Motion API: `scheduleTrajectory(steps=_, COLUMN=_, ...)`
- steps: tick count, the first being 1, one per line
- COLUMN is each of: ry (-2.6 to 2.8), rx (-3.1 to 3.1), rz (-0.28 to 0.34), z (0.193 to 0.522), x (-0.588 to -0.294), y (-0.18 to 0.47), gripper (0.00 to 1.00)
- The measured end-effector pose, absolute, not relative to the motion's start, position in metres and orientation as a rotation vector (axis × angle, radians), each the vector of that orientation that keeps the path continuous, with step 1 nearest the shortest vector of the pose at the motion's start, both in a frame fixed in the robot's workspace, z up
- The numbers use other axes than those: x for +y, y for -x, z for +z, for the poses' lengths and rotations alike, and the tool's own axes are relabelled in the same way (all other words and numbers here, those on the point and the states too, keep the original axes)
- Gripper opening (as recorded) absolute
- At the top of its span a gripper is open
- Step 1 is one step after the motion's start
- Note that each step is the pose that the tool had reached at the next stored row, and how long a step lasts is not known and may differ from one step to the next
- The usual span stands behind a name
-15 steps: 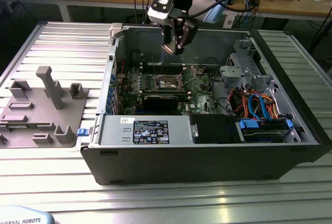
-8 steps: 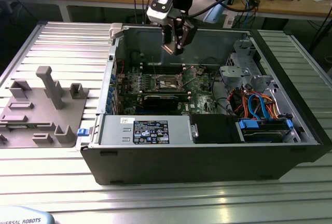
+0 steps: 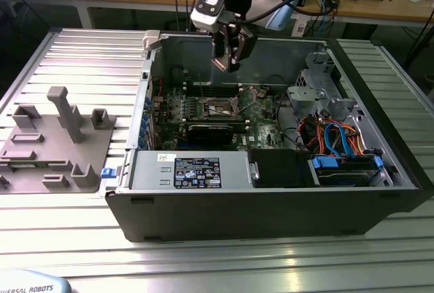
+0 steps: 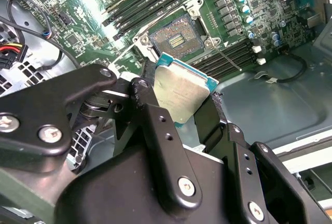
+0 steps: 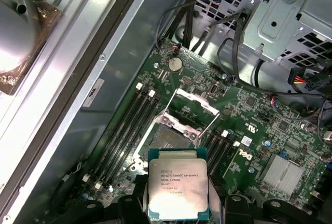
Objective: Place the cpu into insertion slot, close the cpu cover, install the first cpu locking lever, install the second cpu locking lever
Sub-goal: 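Place the cpu into insertion slot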
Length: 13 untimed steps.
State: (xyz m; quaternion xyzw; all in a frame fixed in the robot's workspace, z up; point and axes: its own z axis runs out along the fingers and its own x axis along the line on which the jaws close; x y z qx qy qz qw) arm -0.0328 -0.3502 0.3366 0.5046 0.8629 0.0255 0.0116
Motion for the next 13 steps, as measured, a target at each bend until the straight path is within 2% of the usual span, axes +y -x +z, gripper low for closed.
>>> scheduleTrajectory(steps=13, ry=-1.640, rx=2.650, rz=0.079, z=0.3365, x=-0.3502, y=0.0328, gripper=0.54)
